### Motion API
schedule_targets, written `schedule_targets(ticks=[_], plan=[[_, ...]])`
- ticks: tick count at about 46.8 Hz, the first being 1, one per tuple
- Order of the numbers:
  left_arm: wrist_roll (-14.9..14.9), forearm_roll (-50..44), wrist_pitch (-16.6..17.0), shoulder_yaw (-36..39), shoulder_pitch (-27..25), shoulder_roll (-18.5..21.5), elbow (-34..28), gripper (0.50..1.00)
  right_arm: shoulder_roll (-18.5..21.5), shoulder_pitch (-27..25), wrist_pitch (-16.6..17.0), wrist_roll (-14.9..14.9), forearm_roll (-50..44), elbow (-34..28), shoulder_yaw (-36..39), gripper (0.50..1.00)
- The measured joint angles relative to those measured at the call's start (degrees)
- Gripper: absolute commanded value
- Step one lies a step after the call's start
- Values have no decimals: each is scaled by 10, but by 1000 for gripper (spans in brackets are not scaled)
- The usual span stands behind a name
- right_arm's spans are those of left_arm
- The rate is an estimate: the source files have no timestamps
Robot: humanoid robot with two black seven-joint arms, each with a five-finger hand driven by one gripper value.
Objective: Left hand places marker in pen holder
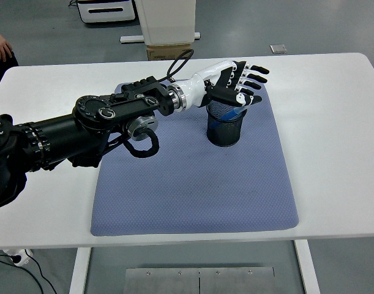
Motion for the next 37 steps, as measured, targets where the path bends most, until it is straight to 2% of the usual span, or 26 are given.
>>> schedule_targets(ticks=[2, 5, 6, 12, 23, 26, 34, 37], plan=[[0, 0, 0, -8, -1, 2, 0, 865, 0, 0, 0, 0, 0, 0, 0, 1000], [0, 0, 1, -23, -5, 7, 0, 988, 0, 0, 0, 0, 0, 0, 0, 1000], [0, 0, 1, -26, -6, 9, 0, 1000, 0, 0, 0, 0, 0, 0, 0, 1000], [0, 0, 5, -43, -11, 16, 1, 1000, 0, 0, 0, 0, 0, 0, 0, 1000], [1, 7, 46, -56, -7, 47, 5, 1000, 0, 0, 0, 0, 0, 0, 0, 1000], [1, 9, 63, -56, -2, 58, 10, 1000, 0, 0, 0, 0, 0, 0, 0, 1000], [0, 5, 153, -66, 40, 62, 49, 1000, 0, 0, 0, 0, 0, 0, 0, 1000], [-3, 4, 166, -72, 56, 65, 54, 1000, 0, 0, 0, 0, 0, 0, 0, 1000]])
